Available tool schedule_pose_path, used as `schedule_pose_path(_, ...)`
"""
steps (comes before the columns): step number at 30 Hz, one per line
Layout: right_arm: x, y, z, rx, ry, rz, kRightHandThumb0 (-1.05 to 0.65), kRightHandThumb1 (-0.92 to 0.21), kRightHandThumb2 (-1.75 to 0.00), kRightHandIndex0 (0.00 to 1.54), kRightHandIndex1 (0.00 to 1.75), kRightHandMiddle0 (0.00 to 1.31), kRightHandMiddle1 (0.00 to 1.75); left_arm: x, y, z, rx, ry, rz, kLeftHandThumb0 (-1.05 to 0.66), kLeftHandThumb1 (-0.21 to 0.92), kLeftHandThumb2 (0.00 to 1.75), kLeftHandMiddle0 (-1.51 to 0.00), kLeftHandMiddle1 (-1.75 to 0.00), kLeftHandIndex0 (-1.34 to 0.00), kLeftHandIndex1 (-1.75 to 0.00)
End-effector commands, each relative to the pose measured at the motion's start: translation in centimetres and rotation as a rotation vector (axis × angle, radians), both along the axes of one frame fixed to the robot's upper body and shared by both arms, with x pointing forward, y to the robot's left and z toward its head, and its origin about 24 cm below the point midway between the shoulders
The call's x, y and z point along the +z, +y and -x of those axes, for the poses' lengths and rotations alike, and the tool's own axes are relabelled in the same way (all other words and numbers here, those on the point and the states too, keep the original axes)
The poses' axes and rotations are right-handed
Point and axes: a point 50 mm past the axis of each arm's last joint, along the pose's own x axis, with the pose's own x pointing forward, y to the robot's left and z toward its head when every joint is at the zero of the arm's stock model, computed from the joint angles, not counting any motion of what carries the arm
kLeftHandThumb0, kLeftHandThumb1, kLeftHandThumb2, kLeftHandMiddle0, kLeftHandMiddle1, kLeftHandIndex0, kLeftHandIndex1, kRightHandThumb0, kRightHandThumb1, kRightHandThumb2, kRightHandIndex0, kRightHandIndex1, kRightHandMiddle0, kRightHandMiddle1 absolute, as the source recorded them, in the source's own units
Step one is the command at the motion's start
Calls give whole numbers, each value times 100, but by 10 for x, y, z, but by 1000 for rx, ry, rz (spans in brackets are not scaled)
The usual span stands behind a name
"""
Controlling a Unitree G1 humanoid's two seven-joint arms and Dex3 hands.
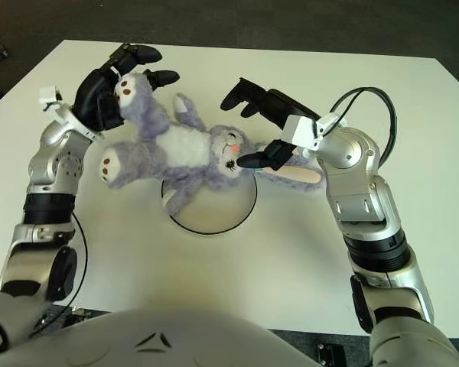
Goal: Put the doll into the plate.
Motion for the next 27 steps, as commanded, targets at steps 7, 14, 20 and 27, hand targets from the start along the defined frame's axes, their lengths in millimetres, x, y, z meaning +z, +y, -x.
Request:
schedule_pose_path(7, 3, -9, 0, -57, -27, 21, -52, -15, -105, 0, 101, 0, 105, 8, 25, -9, -297, 102, -75, -96, 92, 45, -3, -57, 0, -53)
schedule_pose_path(14, 2, -13, -3, -48, -38, 32, -55, -15, -105, 0, 96, 0, 98, 12, 25, -13, -309, 101, -84, -103, 92, 58, -2, -46, 0, -37)
schedule_pose_path(20, 1, -21, -5, -44, -52, 21, -44, -12, -109, 0, 92, 0, 99, 8, 41, -1, -108, 158, -69, -85, 74, 60, -5, -40, 0, -36)
schedule_pose_path(27, 1, -25, -2, -57, -142, 35, -44, -11, -112, 0, 89, 0, 106, 11, 42, -7, -1, 211, 38, -29, 19, 120, -1, -64, 0, -70)
